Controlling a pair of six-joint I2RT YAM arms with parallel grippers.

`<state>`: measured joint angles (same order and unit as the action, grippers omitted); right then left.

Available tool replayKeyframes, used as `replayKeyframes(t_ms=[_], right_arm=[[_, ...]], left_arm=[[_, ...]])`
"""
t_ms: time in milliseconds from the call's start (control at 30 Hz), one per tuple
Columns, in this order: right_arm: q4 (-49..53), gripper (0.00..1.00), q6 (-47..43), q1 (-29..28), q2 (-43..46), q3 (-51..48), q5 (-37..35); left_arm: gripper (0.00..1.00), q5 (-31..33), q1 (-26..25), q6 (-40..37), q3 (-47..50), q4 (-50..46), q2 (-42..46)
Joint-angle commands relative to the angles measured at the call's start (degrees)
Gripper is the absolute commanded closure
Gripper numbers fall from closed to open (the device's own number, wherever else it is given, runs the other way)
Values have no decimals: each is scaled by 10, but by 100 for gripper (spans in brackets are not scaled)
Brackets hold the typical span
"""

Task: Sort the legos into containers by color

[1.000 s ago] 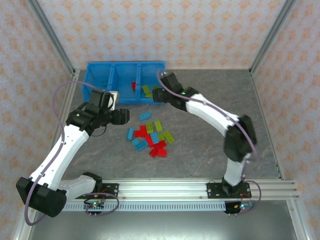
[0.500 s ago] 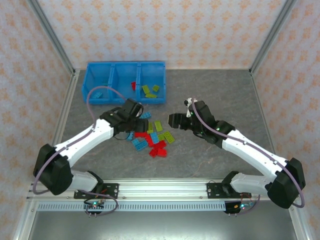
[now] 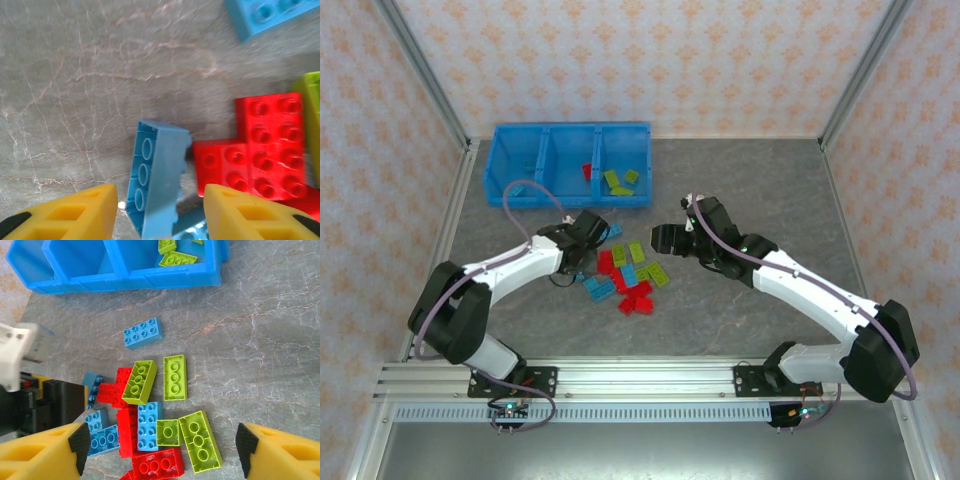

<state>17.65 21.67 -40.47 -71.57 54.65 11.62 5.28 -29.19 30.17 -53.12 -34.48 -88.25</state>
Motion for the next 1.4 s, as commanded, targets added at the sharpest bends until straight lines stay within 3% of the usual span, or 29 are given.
replayKeyframes(t_ms=[0, 267, 367, 467, 567, 733, 900, 1067, 1233, 1367], right_arm=[[4, 22, 3, -4, 1, 17, -1], [19, 22, 6, -10, 3, 20, -1], [19, 22, 6, -13, 5, 24, -4], [20, 22, 6, -15, 3, 30, -4], [20, 21, 5, -20, 2, 35, -4], [14, 21, -1, -22, -6, 38, -13], [19, 21, 0, -22, -11, 40, -10], [46, 21, -10, -23, 5, 48, -13], [65, 21, -20, -23, 34, 40, -26], [79, 21, -22, -23, 61, 31, -40]], left_arm=[[52, 24, 5, 8, -8, 4, -26], [66, 56, 10, 13, 3, 14, -61], [74, 40, 14, 12, 11, 24, -56], [80, 17, 14, 14, 14, 30, -9], [84, 45, 19, 11, -13, 12, 62], [86, 31, 95, -18, -97, 28, 121], [86, 42, 203, -40, -244, 30, 24], [86, -16, 301, -28, -437, -7, -147], [86, -58, 343, -20, -607, -64, -298], [78, -44, 350, -35, -682, -85, -355]])
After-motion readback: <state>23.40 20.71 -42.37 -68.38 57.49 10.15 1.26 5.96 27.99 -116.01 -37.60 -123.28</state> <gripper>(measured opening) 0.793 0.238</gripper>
